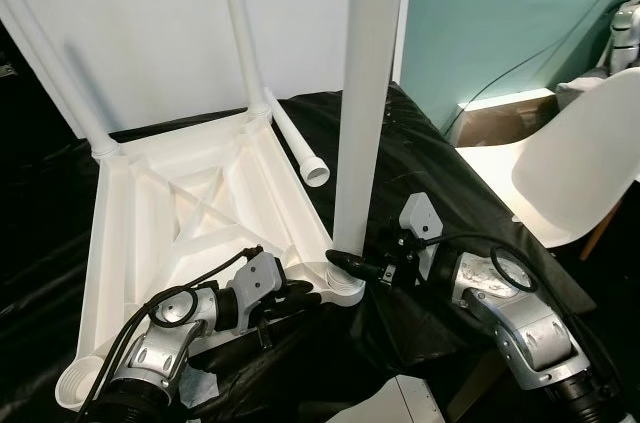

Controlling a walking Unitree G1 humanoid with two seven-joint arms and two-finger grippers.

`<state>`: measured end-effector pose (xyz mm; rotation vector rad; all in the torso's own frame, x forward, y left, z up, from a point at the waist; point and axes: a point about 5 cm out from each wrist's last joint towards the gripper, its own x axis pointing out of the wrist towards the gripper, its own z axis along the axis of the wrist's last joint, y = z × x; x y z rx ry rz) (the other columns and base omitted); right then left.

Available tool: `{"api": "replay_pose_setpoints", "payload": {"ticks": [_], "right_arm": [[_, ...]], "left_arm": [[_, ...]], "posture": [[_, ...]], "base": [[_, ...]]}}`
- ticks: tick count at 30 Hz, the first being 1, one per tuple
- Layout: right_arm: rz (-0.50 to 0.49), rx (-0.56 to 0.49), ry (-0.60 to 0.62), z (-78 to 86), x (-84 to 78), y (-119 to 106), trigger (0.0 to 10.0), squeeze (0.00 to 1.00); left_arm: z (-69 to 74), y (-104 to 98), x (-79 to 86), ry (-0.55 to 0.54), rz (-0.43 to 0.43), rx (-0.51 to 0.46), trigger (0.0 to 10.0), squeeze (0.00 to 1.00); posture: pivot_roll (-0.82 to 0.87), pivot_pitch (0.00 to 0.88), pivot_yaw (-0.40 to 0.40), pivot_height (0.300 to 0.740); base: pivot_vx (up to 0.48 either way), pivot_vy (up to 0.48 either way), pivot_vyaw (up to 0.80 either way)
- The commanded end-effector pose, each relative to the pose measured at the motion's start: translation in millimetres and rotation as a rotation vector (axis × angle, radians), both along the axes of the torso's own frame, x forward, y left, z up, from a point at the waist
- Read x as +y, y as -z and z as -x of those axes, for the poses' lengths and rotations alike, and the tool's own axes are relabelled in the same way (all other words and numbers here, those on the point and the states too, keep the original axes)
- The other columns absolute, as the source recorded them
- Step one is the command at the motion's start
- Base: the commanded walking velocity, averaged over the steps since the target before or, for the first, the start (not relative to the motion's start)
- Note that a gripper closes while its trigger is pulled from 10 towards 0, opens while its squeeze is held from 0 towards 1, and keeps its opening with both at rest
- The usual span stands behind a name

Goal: Building children table

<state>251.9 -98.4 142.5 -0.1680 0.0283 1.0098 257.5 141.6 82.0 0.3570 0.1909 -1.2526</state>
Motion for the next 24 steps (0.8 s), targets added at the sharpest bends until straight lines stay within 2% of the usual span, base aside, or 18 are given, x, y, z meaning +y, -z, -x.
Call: {"api": "replay_pose_setpoints", "payload": {"ticks": [1, 2, 3, 6, 8, 9, 10, 12, 13, 14, 15, 16, 18, 20, 21, 23, 24], "right_arm": [[0.128, 0.261, 0.108, 5.7, -19.4, 53, 10.0, 0.00], [0.128, 0.261, 0.108, 5.7, -19.4, 53, 10.0, 0.00], [0.100, 0.288, 0.181, 0.5, -21.7, 53, 10.0, 0.00], [0.100, 0.288, 0.181, 0.5, -21.7, 53, 10.0, 0.00], [0.040, 0.289, 0.267, -10.4, -20.4, 46, 10.0, 0.00], [0.040, 0.289, 0.267, -10.4, -20.4, 46, 10.0, 0.00], [-0.052, 0.243, 0.364, -25.2, -19.3, 30, 10.0, 0.00], [-0.052, 0.243, 0.364, -25.2, -19.3, 30, 10.0, 0.00], [-0.096, 0.212, 0.406, -31.1, -19.3, 22, 10.0, 0.00], [-0.096, 0.212, 0.406, -31.1, -19.3, 22, 10.0, 0.00], [-0.153, 0.175, 0.436, -35.8, -19.1, 12, 10.0, 0.00], [-0.153, 0.175, 0.436, -35.8, -19.1, 12, 10.0, 0.00], [-0.284, 0.074, 0.483, -45.1, -16.7, -16, 10.0, 0.00], [-0.284, 0.074, 0.483, -45.1, -16.7, -16, 10.0, 0.00], [-0.324, 0.042, 0.489, -47.0, -15.2, -25, 10.0, 0.00], [-0.387, -0.015, 0.351, -44.4, 9.1, -54, 10.0, 0.00], [-0.387, -0.015, 0.351, -44.4, 9.1, -54, 10.0, 0.00]], "left_arm": [[-2.2, 10, -0.4, -0.125, -0.018, -0.002, 10.0, 0.00], [-2.2, 10, -0.4, -0.125, -0.018, -0.002, 10.0, 0.00], [-3.6, 8, -1.3, -0.124, -0.015, -0.010, 10.0, 0.00], [-3.6, 8, -1.3, -0.124, -0.015, -0.010, 10.0, 0.00], [-5.8, 5, -4.0, -0.131, 0.006, -0.031, 10.0, 0.00], [-5.8, 5, -4.0, -0.131, 0.006, -0.031, 10.0, 0.00], [-9.6, -2, -7.7, -0.146, 0.049, -0.069, 10.0, 0.00], [-9.6, -2, -7.7, -0.146, 0.049, -0.069, 10.0, 0.00], [-12.1, -6, -8.9, -0.160, 0.075, -0.093, 10.0, 0.00], [-12.1, -6, -8.9, -0.160, 0.075, -0.093, 10.0, 0.00], [-14.8, -12, -9.8, -0.176, 0.109, -0.122, 10.0, 0.00], [-14.8, -12, -9.8, -0.176, 0.109, -0.122, 10.0, 0.00], [-21.1, -27, -10.3, -0.217, 0.192, -0.191, 10.0, 0.00], [-21.1, -27, -10.3, -0.217, 0.192, -0.191, 10.0, 0.00], [-22.6, -31, -10.2, -0.229, 0.215, -0.210, 10.0, 0.00], [-27.1, -41, -9.1, -0.258, 0.272, -0.247, 10.0, 0.00], [-27.1, -41, -9.1, -0.258, 0.272, -0.247, 10.0, 0.00]], "posture": [[-0.10, 0.000, 0.070, 0.740], [-0.10, 0.000, 0.070, 0.740], [-0.11, 0.000, 0.079, 0.740], [-0.11, 0.000, 0.079, 0.740], [-0.11, 0.000, 0.083, 0.740], [-0.11, 0.000, 0.083, 0.740], [-0.11, 0.000, 0.083, 0.740], [-0.11, 0.000, 0.083, 0.740], [-0.11, 0.000, 0.083, 0.740], [-0.11, 0.000, 0.083, 0.740], [-0.11, 0.000, 0.083, 0.740], [-0.11, 0.000, 0.083, 0.740], [-0.11, 0.000, 0.084, 0.740], [-0.11, 0.000, 0.084, 0.740], [-0.11, 0.000, 0.084, 0.740], [-0.11, 0.000, 0.085, 0.740], [-0.11, 0.000, 0.085, 0.740]], "base": [[0.000, 0.000, 0.00], [0.000, 0.000, 0.00], [0.000, 0.000, 0.00], [0.000, 0.000, 0.00], [0.000, 0.000, 0.00], [0.000, 0.000, 0.00], [0.000, 0.000, 0.00], [0.000, 0.000, 0.00], [0.000, 0.000, 0.00], [0.000, 0.000, 0.00], [0.000, 0.000, 0.00], [0.000, 0.000, 0.00], [0.000, 0.000, 0.00], [0.000, 0.000, 0.00], [0.000, 0.000, 0.00], [0.000, 0.000, 0.00], [0.000, 0.000, 0.00]]}}
